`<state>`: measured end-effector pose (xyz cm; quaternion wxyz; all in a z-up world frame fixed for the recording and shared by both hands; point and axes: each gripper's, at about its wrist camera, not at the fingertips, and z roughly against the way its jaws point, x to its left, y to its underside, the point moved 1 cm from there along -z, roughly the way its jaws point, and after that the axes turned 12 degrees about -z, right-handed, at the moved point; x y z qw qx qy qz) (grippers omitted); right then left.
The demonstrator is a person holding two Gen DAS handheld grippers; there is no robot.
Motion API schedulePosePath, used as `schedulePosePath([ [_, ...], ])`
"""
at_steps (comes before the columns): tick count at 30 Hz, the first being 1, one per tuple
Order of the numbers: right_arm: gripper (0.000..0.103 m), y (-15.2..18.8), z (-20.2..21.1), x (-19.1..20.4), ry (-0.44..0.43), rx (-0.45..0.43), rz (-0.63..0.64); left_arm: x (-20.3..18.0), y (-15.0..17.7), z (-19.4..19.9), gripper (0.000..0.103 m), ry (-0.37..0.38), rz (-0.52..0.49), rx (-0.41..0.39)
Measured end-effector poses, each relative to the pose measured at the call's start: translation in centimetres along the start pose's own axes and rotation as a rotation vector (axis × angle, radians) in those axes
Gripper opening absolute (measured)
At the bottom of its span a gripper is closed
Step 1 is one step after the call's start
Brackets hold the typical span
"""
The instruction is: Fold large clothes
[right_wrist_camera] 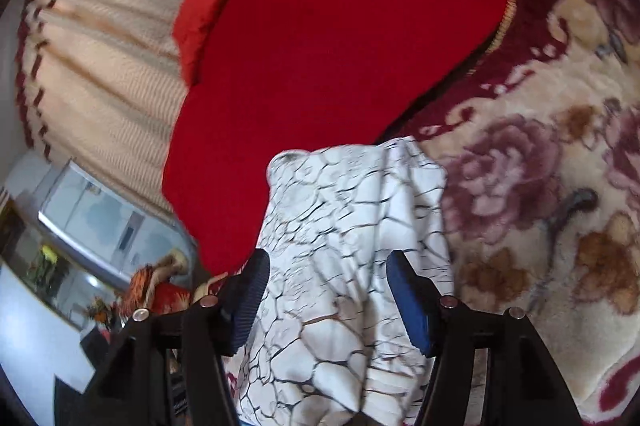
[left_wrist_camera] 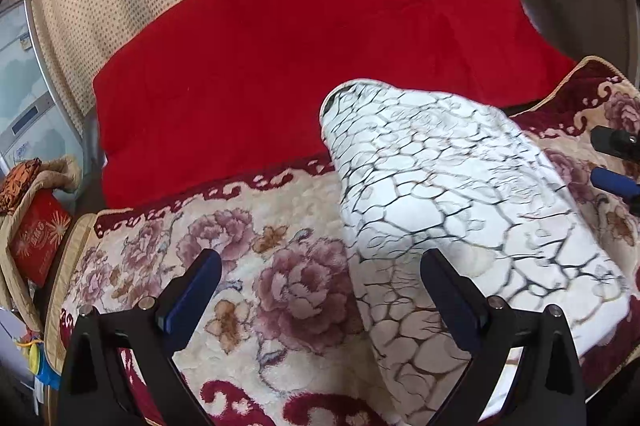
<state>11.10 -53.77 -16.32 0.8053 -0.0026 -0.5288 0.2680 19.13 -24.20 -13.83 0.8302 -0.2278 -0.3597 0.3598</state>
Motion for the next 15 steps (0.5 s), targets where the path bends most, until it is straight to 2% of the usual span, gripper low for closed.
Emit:
schedulePosePath([
  [7,0.065,0.0,-4.1,2.3,0.044,0.061,0.090,2.9,-0.3,-2.8,0.099,0.003,0.060,0.028],
  [9,0.057,-0.5,-5.2,2.6,0.064,0.067,0.122,3.6,-0.8,-3.6,0.099,0.018,0.069,0.026],
  [10,0.042,-0.8,-6.2,2.7,0.085,0.083,0.142,3.6,-1.1,-4.2,0.099,0.036,0.057,0.031],
  [11,0.036,-1.0,-7.2,2.5,0.105,0.107,0.153,3.3,-1.5,-4.9,0.099,0.051,0.032,0.044],
  [14,0.034,-1.7,-10.9,1.4,0.175,0.199,0.161,1.0,-1.6,-7.6,0.099,0.088,-0.070,0.120],
  [15,0.034,-2.0,-11.7,0.9,0.191,0.214,0.152,0.4,-1.5,-8.0,0.100,0.076,-0.092,0.130],
])
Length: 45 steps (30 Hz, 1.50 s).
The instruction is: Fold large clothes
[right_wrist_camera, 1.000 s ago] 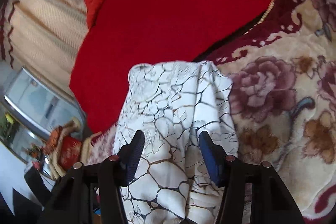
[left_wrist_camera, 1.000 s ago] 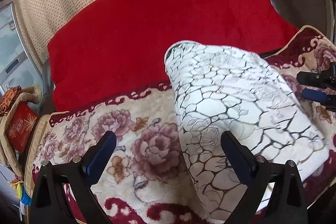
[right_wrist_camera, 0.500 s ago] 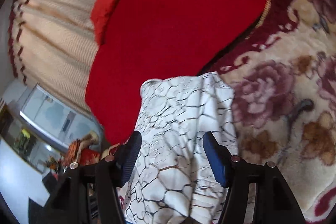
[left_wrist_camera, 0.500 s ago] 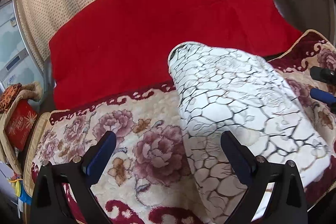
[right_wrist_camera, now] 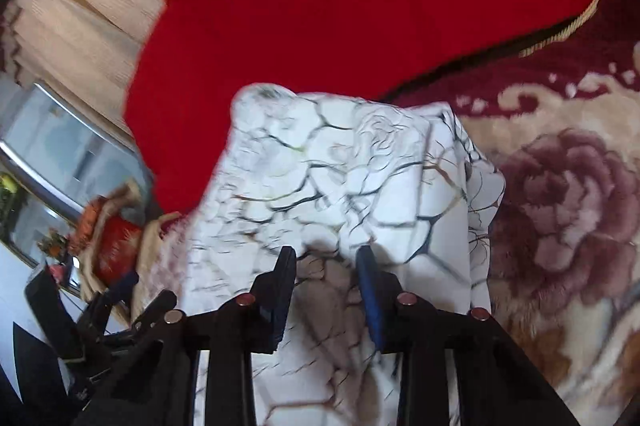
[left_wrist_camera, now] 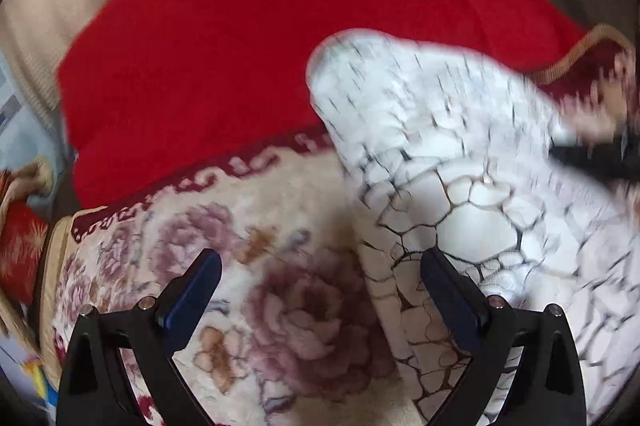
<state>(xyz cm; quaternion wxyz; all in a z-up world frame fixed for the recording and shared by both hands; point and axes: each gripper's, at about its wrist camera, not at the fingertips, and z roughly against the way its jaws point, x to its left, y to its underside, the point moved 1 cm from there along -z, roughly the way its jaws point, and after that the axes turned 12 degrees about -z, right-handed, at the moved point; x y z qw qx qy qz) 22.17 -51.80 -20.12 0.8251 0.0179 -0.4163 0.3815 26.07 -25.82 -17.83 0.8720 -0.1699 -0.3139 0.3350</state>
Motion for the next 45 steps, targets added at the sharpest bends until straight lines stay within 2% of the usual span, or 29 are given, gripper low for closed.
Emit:
schedulePosePath([
  [4,0.035,-0.7,1.0,-0.2,-0.045,-0.027,-0.020,-0.2,-0.1,1.0,0.099,-0.041,-0.017,-0.038],
  [9,0.035,-0.5,4.4,0.5,-0.133,-0.154,0.014,-0.2,0.1,1.7,0.099,-0.039,0.013,-0.041],
  [12,0.035,0.3,3.6,1.3,-0.116,-0.107,0.056,-0.3,0.3,1.9,0.099,-0.053,0.022,-0.041],
  [15,0.034,1.0,0.4,0.7,0.015,0.028,0.055,-0.1,0.6,2.3,0.099,-0.055,0.030,-0.036],
  [16,0.034,1.1,-0.2,0.4,0.022,0.046,0.040,-0.1,0.7,2.5,0.099,-0.057,0.030,-0.038],
  [21,0.034,1.5,1.9,0.8,-0.014,0.004,0.061,0.1,1.6,4.1,0.099,-0.068,0.038,-0.054],
  [23,0.037,2.5,2.7,1.2,0.004,-0.004,0.095,0.2,2.0,4.9,0.099,-0.074,0.038,-0.063],
  [26,0.037,4.1,4.0,2.0,0.023,-0.006,0.158,0.3,2.6,6.2,0.099,-0.079,0.041,-0.078],
  [34,0.037,8.6,7.3,3.3,-0.001,0.003,0.213,0.1,4.2,8.4,0.099,-0.064,0.045,-0.104],
  [36,0.037,10.0,7.2,3.1,0.008,0.012,0.219,-0.2,4.6,8.5,0.099,-0.057,0.045,-0.105],
  [40,0.036,11.3,5.5,1.5,0.087,0.051,0.179,-1.7,5.4,7.0,0.099,-0.035,0.012,-0.059],
  [42,0.036,11.4,5.1,1.0,0.090,0.059,0.166,-2.3,6.0,6.4,0.100,-0.064,0.010,-0.064],
  [45,0.036,11.3,4.9,0.9,0.080,0.058,0.152,-2.1,6.4,6.5,0.100,-0.057,0.035,-0.076],
])
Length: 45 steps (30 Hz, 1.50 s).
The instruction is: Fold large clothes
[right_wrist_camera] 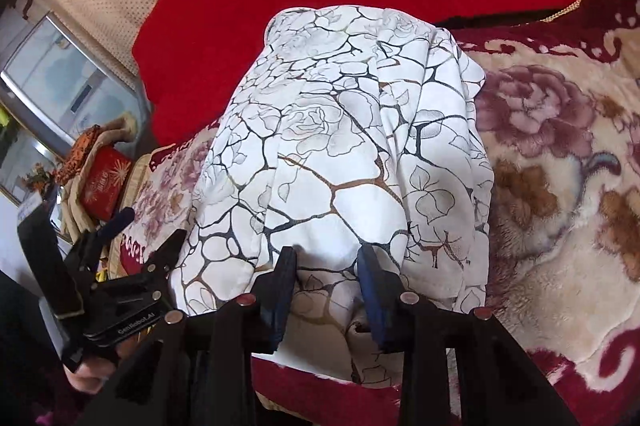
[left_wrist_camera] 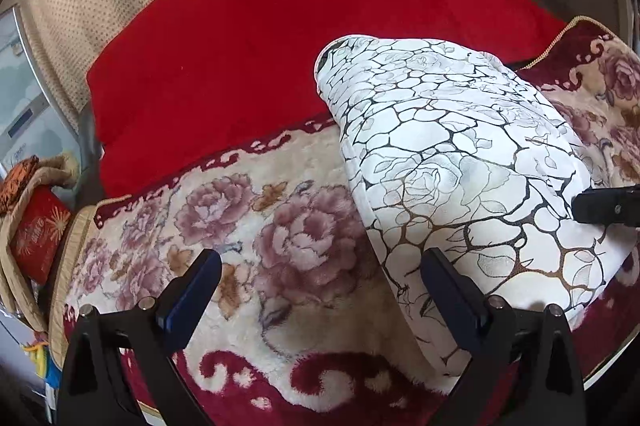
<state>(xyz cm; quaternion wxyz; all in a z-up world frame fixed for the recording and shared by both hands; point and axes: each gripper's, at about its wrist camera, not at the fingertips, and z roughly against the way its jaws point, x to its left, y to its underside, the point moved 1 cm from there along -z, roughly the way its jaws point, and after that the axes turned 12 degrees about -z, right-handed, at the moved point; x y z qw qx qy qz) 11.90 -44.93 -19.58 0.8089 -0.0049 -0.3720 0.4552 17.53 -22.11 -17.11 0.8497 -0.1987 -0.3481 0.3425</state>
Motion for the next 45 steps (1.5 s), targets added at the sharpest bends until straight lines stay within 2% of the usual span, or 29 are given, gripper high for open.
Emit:
schedulePosePath([
  [6,0.036,0.3,0.1,0.0,0.007,-0.018,0.012,0.1,0.1,0.0,0.100,-0.004,0.006,0.002],
  [12,0.036,-0.3,1.3,-0.2,-0.059,-0.031,-0.023,0.2,0.3,-0.2,0.100,0.008,0.023,-0.003],
  [16,0.036,-1.0,3.0,-0.4,-0.114,-0.101,-0.043,0.3,0.2,-0.4,0.100,0.012,0.026,-0.005],
  [18,0.036,-1.2,2.9,-0.7,-0.105,-0.105,-0.060,0.2,0.2,-0.4,0.100,0.010,0.024,-0.006],
  [21,0.036,-1.2,0.9,-1.1,-0.042,-0.033,-0.074,0.1,0.1,-0.4,0.100,0.008,0.021,-0.006],
  [23,0.036,-1.0,0.5,-1.1,-0.020,-0.027,-0.063,0.1,0.1,-0.3,0.100,0.001,0.021,-0.008],
  [28,0.036,-1.2,1.7,-1.2,-0.061,-0.050,-0.078,0.3,0.2,-0.2,0.100,0.000,0.025,0.000],
  [30,0.036,-1.5,2.9,-1.1,-0.088,-0.098,-0.077,0.3,0.2,-0.1,0.100,-0.004,0.025,0.003],
  [31,0.040,-1.5,3.4,-1.4,-0.101,-0.120,-0.082,0.3,0.1,-0.1,0.100,-0.006,0.027,0.004],
  [32,0.063,-1.5,4.2,-1.4,-0.120,-0.149,-0.092,0.3,0.1,0.0,0.100,-0.008,0.026,0.004],
  [34,0.086,-1.7,5.7,-2.1,-0.156,-0.226,-0.134,0.2,0.1,0.1,0.100,-0.012,0.020,0.004],
  [36,0.086,-1.8,7.1,-2.5,-0.186,-0.296,-0.157,0.3,0.1,0.2,0.099,-0.011,0.019,0.004],
  [38,0.086,-2.1,7.7,-3.0,-0.201,-0.319,-0.180,0.5,0.0,0.4,0.099,-0.006,0.024,0.004],
  [45,0.086,-2.5,7.9,-4.4,-0.198,-0.308,-0.254,1.0,-0.5,1.1,0.099,0.001,0.035,-0.018],
])
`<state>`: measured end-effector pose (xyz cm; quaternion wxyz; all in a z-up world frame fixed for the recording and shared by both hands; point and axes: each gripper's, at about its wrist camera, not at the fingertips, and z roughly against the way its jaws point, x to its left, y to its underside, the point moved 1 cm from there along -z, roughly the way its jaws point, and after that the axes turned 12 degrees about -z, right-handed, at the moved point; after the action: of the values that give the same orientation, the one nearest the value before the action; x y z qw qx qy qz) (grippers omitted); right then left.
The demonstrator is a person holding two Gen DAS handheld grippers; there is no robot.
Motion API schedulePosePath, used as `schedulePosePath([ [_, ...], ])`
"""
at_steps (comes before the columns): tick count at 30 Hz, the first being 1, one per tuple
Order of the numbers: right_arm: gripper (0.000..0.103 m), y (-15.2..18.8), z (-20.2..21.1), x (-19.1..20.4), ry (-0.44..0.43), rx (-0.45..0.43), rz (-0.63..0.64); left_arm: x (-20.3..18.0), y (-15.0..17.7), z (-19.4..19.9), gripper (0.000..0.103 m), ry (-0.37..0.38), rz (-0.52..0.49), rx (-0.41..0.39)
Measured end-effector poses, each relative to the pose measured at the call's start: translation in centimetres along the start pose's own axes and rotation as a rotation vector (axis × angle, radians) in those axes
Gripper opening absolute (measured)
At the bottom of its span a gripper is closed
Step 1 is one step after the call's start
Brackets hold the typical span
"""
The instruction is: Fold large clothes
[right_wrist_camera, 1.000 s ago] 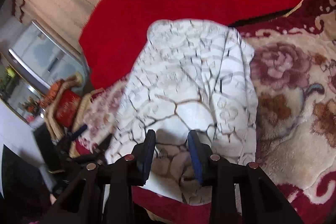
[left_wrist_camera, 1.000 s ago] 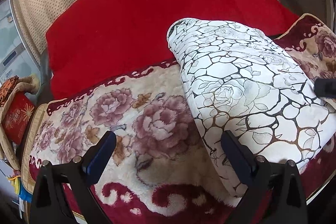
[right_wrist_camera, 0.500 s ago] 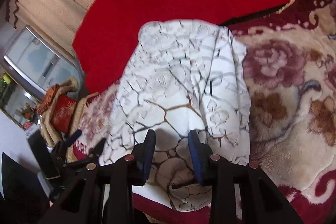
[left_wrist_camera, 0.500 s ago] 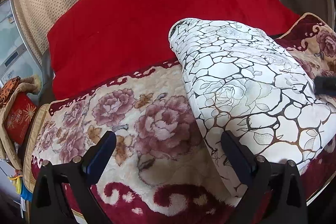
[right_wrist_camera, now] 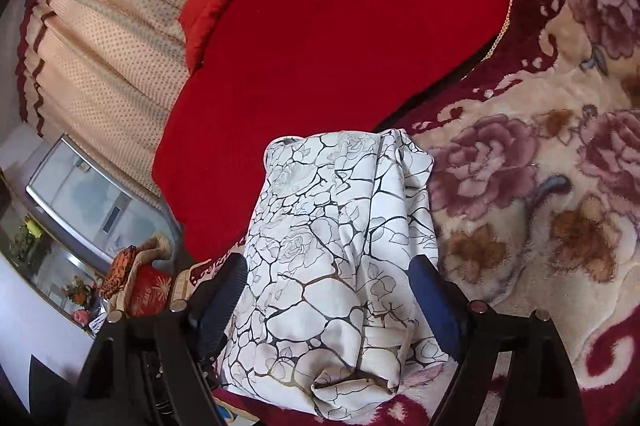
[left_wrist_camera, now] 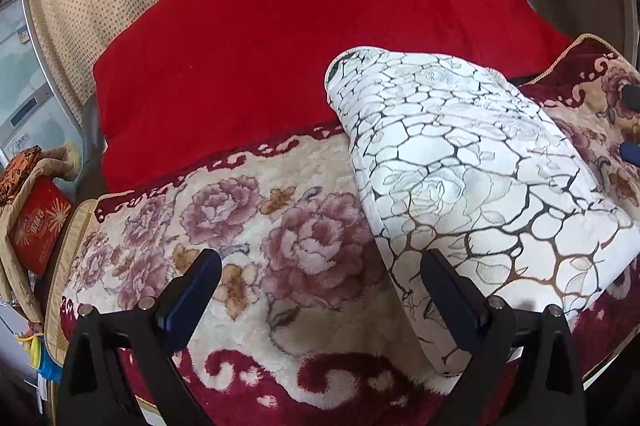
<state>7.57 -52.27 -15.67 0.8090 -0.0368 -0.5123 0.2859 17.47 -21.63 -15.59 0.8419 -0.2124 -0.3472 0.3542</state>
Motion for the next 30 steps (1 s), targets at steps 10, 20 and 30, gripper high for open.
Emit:
schedulePosePath([
  [10,0.086,0.0,-0.2,0.0,-0.004,-0.004,0.002,0.7,-1.2,0.7,0.099,-0.002,0.003,-0.031],
  [20,0.086,-0.3,-0.4,-0.3,0.002,-0.012,-0.005,0.8,-1.8,0.3,0.099,0.019,0.003,-0.039],
  [30,0.086,-0.6,-1.4,-0.8,0.021,0.011,-0.018,0.8,-2.2,-0.9,0.099,0.060,0.003,-0.021],
])
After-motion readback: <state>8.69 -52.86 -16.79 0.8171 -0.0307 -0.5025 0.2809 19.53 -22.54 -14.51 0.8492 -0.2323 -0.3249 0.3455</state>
